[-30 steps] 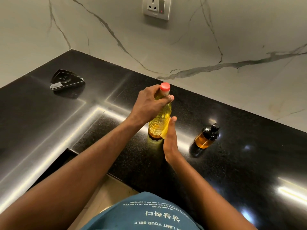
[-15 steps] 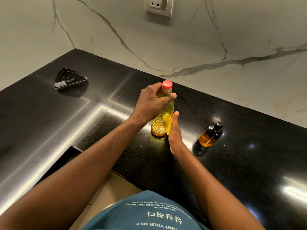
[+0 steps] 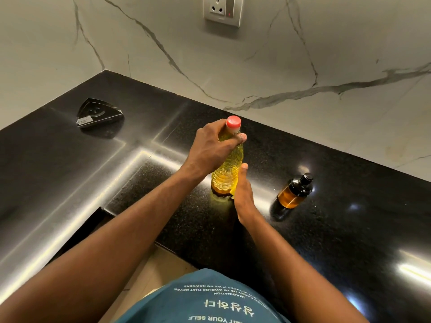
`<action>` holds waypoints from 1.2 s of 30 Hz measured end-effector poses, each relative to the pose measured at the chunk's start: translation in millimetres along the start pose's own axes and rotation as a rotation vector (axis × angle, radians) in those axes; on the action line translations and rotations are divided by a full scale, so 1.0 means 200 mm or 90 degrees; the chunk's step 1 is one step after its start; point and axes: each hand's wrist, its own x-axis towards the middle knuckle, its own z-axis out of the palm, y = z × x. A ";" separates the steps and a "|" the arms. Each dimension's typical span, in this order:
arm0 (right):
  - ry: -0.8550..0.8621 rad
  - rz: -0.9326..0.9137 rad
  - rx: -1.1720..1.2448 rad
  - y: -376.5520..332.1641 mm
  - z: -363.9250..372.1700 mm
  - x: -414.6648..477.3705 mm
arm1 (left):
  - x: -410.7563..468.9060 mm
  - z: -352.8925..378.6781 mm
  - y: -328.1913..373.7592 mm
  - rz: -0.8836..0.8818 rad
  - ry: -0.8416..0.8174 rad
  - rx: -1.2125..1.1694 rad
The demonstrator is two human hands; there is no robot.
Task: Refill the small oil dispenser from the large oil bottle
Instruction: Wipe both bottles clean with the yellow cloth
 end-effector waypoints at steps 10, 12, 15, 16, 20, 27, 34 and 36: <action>0.011 -0.016 0.112 -0.04 0.01 -0.21 | 0.01 0.00 -0.01 0.005 0.005 0.004; 0.017 -0.033 0.124 -0.05 0.01 -0.21 | 0.01 0.00 -0.01 0.005 0.002 0.002; 0.022 -0.037 0.129 -0.14 0.02 -0.15 | 0.00 0.00 -0.01 0.008 -0.004 -0.006; 0.020 -0.031 0.130 -0.16 0.02 -0.12 | 0.00 0.00 -0.01 0.009 -0.003 -0.008; 0.000 -0.017 0.132 -0.24 0.00 -0.03 | 0.00 0.00 -0.01 0.010 -0.003 -0.012; 0.081 0.058 0.139 -0.17 -0.06 -0.07 | 0.06 -0.06 0.00 -0.038 -0.157 -0.089; 0.158 0.085 0.164 -0.11 -0.13 -0.10 | 0.16 -0.17 0.07 -0.082 -0.330 -0.096; 0.165 0.057 0.163 -0.13 -0.14 -0.12 | 0.15 -0.17 0.05 -0.087 -0.326 -0.100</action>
